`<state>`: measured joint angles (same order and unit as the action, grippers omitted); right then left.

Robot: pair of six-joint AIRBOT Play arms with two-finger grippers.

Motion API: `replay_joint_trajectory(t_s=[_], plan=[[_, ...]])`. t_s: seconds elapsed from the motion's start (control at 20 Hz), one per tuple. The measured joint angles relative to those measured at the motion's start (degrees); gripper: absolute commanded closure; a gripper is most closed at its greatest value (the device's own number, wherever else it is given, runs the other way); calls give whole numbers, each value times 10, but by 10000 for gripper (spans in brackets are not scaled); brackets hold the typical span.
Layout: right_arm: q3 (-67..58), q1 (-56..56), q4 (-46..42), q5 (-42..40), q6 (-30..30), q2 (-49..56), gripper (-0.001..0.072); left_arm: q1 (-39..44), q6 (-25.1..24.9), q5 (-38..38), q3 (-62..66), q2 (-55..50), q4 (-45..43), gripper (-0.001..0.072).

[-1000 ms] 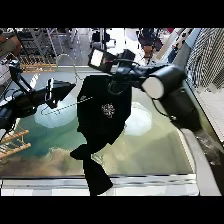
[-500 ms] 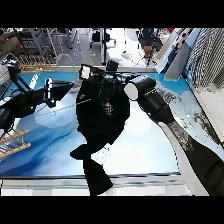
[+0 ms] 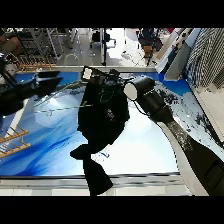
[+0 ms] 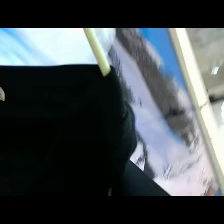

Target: Fold the clothes and pants, and hang the long-sleeved shirts on hangers.

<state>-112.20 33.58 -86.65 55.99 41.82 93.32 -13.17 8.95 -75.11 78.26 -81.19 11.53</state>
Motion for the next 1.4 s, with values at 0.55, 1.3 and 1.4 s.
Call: replay_joint_trajectory(t_s=[0.55, 1.3, 1.4], plan=[[-2, -1, -297, 78, 326, -10, 695, 29, 636, 27, 102, 146, -523, 121], [-2, -4, -342, 123, 450, -56, 695, 442, 1063, 452, 25, 7, -742, 407], [-2, -4, -329, 123, 450, -67, 695, 444, 1090, 475, 25, -15, -743, 568]])
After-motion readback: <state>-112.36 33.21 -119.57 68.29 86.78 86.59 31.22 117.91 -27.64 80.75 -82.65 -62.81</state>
